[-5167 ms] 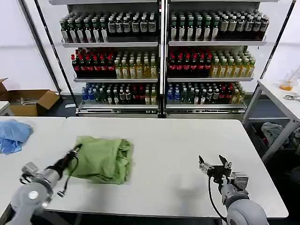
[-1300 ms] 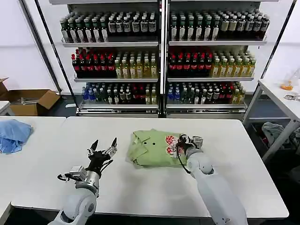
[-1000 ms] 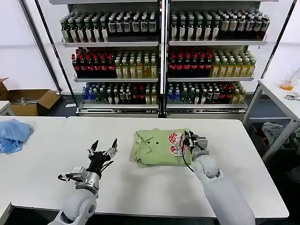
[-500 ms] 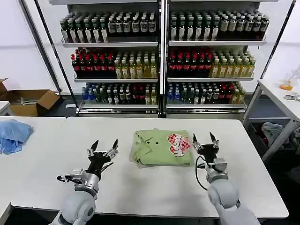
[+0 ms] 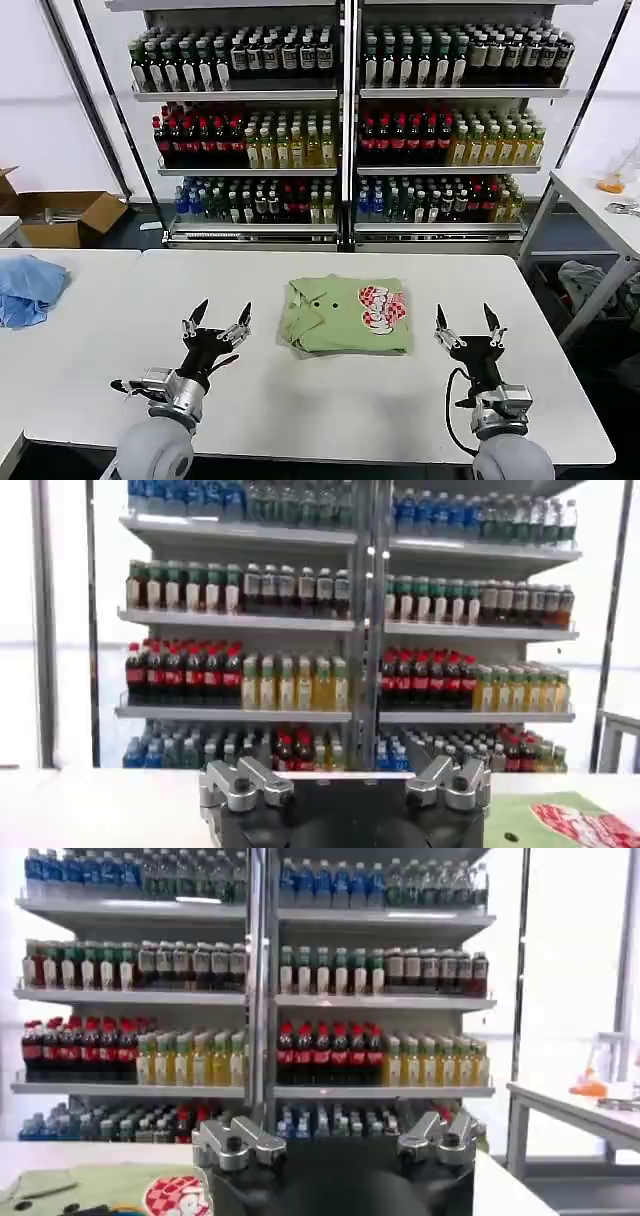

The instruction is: Fold and organize the clothes.

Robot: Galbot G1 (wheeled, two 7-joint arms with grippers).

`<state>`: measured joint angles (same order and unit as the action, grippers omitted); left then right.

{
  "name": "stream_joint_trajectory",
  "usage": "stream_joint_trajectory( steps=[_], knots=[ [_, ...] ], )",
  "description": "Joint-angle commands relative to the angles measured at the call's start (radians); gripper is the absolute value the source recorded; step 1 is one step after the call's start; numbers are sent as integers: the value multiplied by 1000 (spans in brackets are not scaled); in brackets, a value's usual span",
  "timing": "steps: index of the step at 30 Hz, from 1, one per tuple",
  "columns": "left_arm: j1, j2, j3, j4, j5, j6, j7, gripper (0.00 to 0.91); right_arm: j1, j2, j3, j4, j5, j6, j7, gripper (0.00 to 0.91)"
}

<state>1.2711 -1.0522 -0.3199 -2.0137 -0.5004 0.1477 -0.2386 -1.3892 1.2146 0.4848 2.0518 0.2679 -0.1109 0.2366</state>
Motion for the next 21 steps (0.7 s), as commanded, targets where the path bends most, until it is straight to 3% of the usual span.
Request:
stream_joint_trajectory(
  steps=[1,21],
  knots=[
    [27,22,-13,-60,54,28,15,907,-121,3,60,109,-26,10,5,907],
    [37,5,-24,-54,88,32,49,907,-109,-25,39,101,-51,10,19,907]
  ],
)
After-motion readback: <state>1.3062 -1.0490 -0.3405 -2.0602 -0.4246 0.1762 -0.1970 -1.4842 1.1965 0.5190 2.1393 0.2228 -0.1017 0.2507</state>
